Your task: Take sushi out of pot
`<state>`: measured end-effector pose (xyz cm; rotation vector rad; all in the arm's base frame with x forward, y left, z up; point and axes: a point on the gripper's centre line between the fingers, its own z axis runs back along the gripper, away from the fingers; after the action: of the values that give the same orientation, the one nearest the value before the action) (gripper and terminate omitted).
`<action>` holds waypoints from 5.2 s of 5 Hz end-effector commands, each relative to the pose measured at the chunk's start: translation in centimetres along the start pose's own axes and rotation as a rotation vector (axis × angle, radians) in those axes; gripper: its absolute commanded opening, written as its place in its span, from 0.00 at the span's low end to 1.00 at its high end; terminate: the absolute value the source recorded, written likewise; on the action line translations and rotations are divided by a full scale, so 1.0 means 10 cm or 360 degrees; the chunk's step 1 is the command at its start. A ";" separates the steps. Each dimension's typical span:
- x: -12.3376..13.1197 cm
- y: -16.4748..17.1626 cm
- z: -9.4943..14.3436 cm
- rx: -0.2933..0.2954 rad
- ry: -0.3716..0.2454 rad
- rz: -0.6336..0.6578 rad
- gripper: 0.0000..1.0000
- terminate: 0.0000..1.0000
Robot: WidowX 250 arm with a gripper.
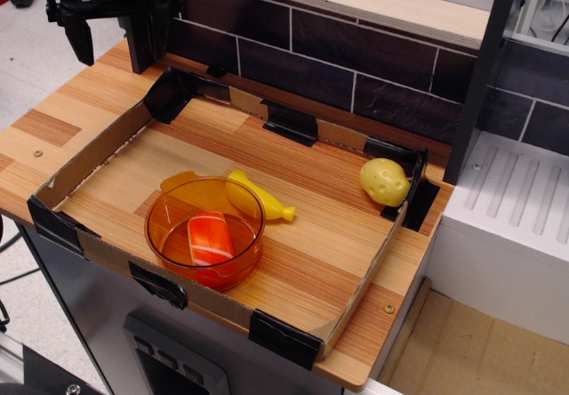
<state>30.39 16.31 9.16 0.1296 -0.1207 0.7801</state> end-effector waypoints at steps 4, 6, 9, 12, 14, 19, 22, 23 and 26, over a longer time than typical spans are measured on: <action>-0.47 -0.08 0.36 -0.0125 -0.0021 0.0173 1.00 0.00; -1.11 -0.26 0.18 -0.0058 0.0044 0.0078 1.00 0.00; -1.57 -0.46 -0.22 -0.0050 0.0165 0.0020 1.00 0.00; -1.63 -0.45 -0.43 0.0000 0.0129 -0.0001 0.00 0.00; -1.50 -0.35 -0.16 -0.0013 0.0096 0.0060 0.00 0.00; -0.88 -0.83 0.13 -0.0081 0.0054 0.0202 0.00 0.00; -0.39 -0.66 -0.28 0.0035 -0.0100 0.0263 0.00 0.00; -0.28 -0.67 -0.49 0.0075 -0.0125 0.0279 0.00 0.00; -0.28 -0.59 -0.41 0.0038 -0.0073 0.0316 1.00 0.00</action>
<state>32.27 10.14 1.67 0.1767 -0.0860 0.9765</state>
